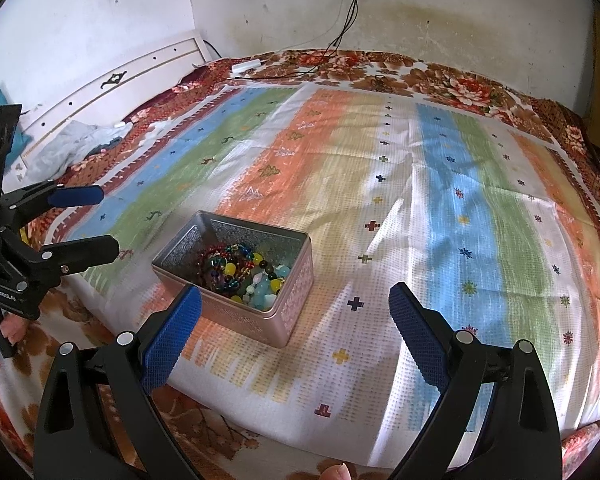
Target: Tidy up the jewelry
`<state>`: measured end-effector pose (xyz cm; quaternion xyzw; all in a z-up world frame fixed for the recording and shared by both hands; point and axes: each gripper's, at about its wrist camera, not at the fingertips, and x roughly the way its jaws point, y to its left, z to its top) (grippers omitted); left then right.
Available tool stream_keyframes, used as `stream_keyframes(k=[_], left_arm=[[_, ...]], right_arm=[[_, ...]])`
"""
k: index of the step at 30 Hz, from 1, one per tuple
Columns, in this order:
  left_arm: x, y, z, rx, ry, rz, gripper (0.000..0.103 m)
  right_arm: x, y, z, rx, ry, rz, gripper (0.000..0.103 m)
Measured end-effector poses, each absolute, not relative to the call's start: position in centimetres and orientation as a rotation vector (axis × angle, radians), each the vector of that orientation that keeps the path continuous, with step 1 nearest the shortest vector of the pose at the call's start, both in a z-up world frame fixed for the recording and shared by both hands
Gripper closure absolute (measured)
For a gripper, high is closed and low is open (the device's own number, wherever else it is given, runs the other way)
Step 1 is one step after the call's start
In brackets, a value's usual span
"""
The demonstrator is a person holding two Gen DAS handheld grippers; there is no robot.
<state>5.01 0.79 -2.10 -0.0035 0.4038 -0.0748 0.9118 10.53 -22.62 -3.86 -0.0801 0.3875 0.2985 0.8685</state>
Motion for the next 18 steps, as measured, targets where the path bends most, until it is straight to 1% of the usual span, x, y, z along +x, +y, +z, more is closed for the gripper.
stream_keyframes(k=[18], left_arm=[[4.98,0.78,-1.76,-0.011,0.824,-0.167,0.006]], right_arm=[[10.52,-22.61,-3.81,-0.165,0.806,0.617,0.008]])
